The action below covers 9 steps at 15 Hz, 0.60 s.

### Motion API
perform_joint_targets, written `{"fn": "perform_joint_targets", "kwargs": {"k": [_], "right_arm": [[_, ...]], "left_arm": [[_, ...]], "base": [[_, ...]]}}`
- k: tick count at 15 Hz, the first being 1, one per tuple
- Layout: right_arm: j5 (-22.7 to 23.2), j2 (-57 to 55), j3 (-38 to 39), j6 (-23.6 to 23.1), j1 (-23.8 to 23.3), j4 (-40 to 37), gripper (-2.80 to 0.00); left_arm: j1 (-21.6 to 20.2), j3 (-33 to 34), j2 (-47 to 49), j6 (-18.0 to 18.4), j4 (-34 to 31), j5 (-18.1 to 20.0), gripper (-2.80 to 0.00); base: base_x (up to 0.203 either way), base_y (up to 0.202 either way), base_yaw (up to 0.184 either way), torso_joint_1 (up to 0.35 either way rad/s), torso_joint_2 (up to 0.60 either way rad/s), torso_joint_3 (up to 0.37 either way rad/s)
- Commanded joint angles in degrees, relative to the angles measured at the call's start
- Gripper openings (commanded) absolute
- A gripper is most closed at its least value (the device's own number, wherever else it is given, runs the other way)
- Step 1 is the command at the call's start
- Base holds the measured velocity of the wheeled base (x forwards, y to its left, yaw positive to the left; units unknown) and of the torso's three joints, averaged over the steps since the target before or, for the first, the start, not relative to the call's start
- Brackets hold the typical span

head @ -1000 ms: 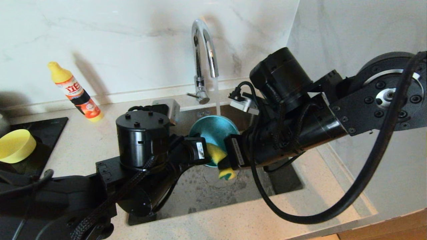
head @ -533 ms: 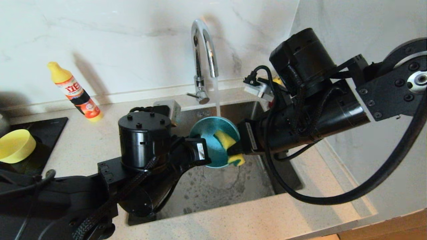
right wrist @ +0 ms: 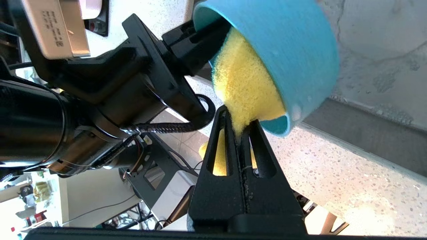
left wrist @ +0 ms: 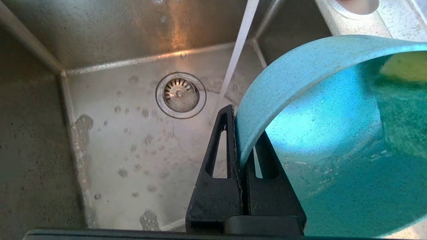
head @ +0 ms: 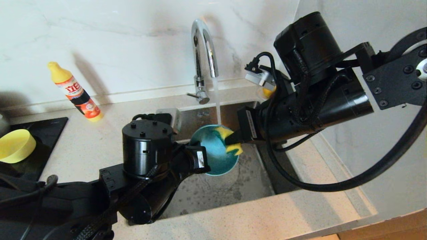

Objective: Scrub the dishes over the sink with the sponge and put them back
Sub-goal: Wipe the bowl

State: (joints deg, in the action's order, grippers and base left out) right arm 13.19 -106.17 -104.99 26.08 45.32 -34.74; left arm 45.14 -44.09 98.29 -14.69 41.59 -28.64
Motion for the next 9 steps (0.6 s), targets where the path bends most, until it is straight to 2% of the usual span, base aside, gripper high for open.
{"fn": "perform_joint_targets", "kwargs": {"k": [1,5,9], "right_arm": [[0.1,-1.4,0.0,0.0,0.9,-0.2,-2.8],[0.1,-2.8,-0.1,0.0,2.4,-0.1,-2.8],[-0.1,-1.1,-0.2,0.0,1.8,-0.6,-2.8]], "left_arm": [[0.0,0.1,0.2,-0.1,0.2,-0.2,-2.8],[0.0,0.2,0.1,-0.3,0.2,-0.2,-2.8],[0.0,0.2,-0.2,-0.4,0.3,-0.3,-2.8]], "base": [[0.0,0.0,0.0,0.0,0.0,0.0],[0.0,0.0,0.0,0.0,0.0,0.0],[0.0,0.0,0.0,0.0,0.0,0.0]]}}
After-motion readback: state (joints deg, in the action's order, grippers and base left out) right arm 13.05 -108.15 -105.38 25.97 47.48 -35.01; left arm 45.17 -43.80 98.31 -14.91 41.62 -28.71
